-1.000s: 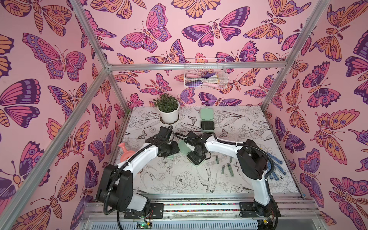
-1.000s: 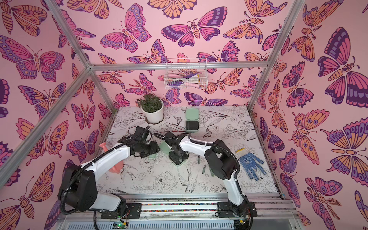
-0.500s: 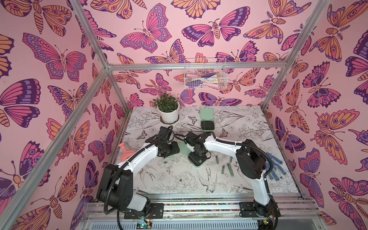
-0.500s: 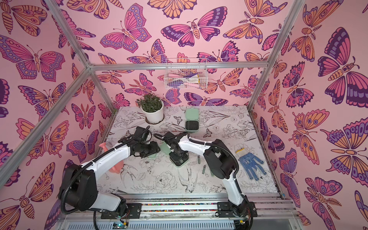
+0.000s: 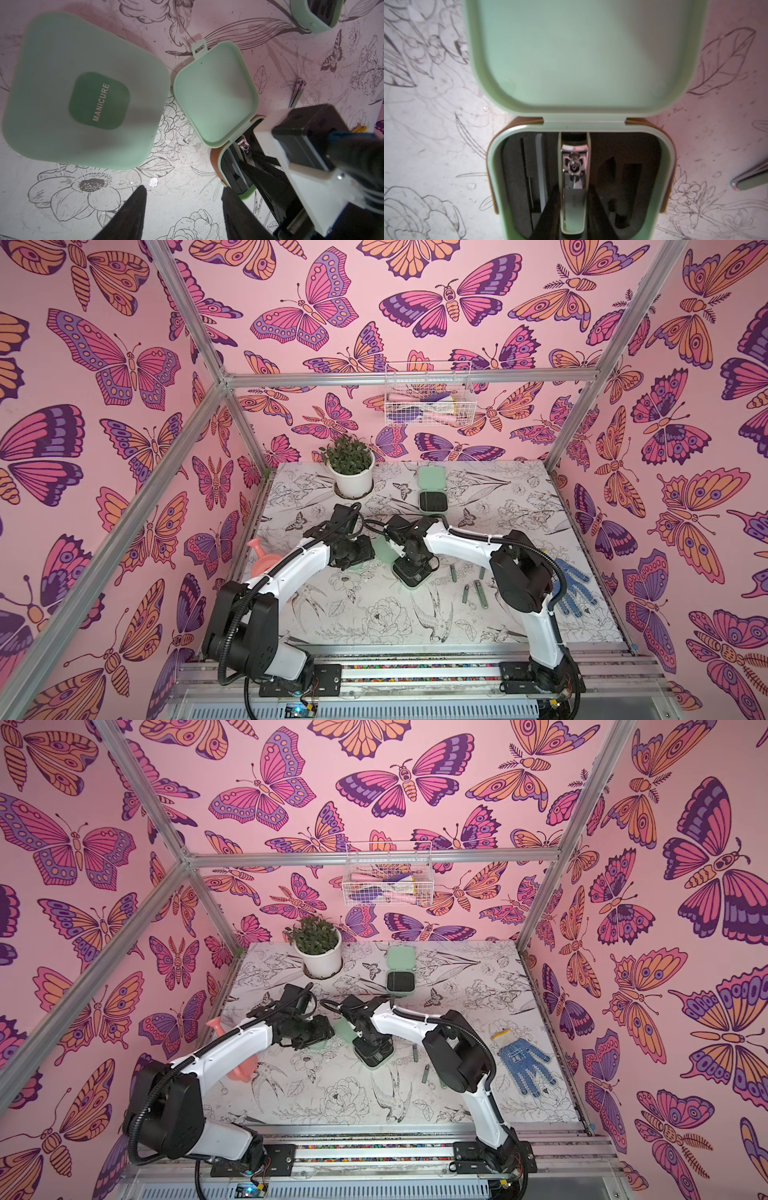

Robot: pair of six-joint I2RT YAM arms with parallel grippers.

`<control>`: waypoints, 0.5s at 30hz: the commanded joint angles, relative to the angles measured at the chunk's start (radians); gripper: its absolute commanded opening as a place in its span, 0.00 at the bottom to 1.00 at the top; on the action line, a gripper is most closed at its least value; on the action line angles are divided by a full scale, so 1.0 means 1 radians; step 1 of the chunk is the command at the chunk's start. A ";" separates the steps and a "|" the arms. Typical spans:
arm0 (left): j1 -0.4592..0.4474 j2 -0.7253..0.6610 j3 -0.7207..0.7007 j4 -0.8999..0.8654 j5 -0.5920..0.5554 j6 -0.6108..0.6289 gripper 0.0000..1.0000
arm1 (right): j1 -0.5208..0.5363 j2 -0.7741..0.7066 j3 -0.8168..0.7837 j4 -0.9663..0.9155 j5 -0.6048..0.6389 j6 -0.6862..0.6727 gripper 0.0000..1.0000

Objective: Organize nail clipper sets
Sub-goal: Place the nail clipper in the storage box.

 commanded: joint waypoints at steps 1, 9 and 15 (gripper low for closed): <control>0.007 0.017 0.012 -0.008 0.009 0.019 0.61 | -0.001 0.106 -0.060 -0.058 0.009 0.013 0.14; 0.007 0.031 0.019 -0.008 0.013 0.020 0.61 | -0.001 0.158 -0.093 -0.034 0.014 0.014 0.14; 0.007 0.030 0.018 -0.008 0.015 0.020 0.61 | -0.001 0.179 -0.090 -0.028 0.017 0.014 0.14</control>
